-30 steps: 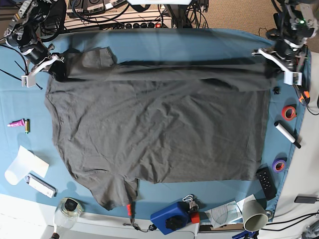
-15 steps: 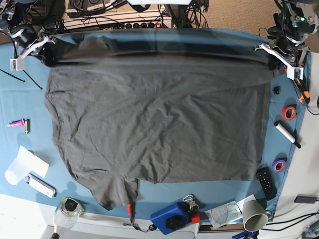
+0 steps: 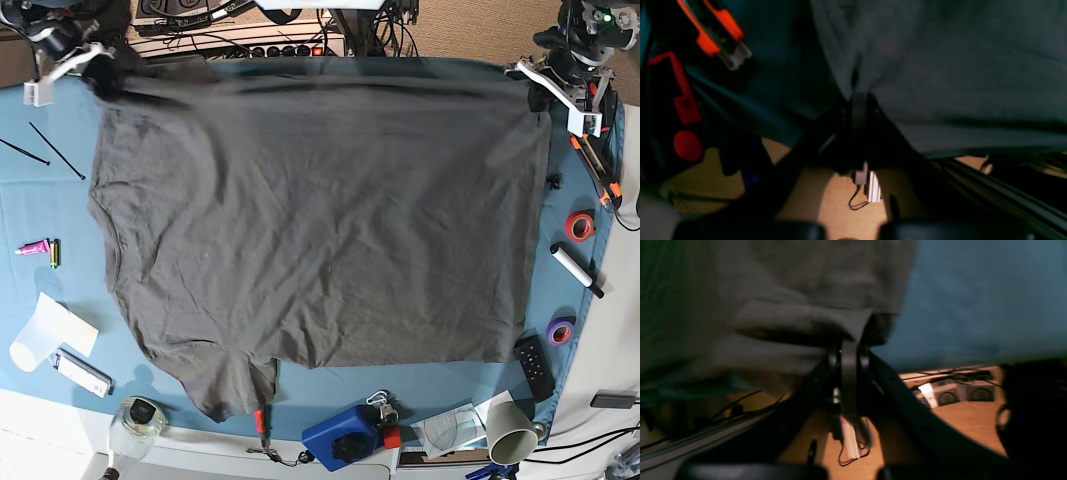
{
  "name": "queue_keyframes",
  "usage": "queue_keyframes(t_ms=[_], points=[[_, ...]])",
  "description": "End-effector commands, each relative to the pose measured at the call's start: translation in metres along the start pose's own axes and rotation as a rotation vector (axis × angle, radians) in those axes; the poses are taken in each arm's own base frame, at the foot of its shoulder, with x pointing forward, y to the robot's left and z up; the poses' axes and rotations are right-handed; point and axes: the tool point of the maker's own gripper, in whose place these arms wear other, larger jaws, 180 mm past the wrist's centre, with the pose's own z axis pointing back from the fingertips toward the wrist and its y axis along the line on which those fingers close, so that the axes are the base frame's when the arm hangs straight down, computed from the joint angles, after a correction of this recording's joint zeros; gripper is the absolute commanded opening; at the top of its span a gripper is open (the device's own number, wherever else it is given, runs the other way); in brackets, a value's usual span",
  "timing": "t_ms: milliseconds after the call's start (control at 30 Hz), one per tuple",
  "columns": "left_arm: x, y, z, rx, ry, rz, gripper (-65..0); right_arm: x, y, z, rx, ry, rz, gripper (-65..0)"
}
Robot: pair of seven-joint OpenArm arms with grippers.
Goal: Fold the T-shirt properly
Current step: 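Carry both held corners over the shirt toward the hem and lower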
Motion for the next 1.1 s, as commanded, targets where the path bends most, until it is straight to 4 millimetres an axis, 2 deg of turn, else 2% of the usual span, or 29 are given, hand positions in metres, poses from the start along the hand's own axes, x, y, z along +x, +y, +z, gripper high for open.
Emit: queue_keyframes(t_ms=[0,200,400,533,700,867,1067], points=[[0.008,0.000,0.004,0.007,-0.032,-0.008,-65.0,0.014,-0.006,0.010,-0.021,-0.032,0.037,-65.0],[0.006,-0.003,0.003,0.013,-0.044,0.014,-65.0,0.033,-0.016,0.017,-0.046,-0.038,0.103,-65.0],[0.005,0.012,0.004,0.097,-0.038,0.003,-65.0,0.043,-0.018,0.012,-0.038,-0.076,0.090,-65.0],[0.016,0.015,0.002,0.114,-0.082,0.004,-65.0,0.048,-0.015,-0.001,-0.007,-0.091,0.072,-65.0],[0.026,0.014,-0.002,0.107,-0.111,0.007,-65.0,0.043,-0.010,-0.029,0.012,-0.040,0.103,-65.0],[0.025,0.018,-0.013,0.096,-0.112,0.035,-65.0,0.061,-0.003,-0.040,0.012,-0.092,0.136,-65.0],[0.047,0.017,-0.018,0.088,-0.186,0.038,-65.0,0.085,0.003,-0.046,0.020,-0.153,0.147,-65.0]])
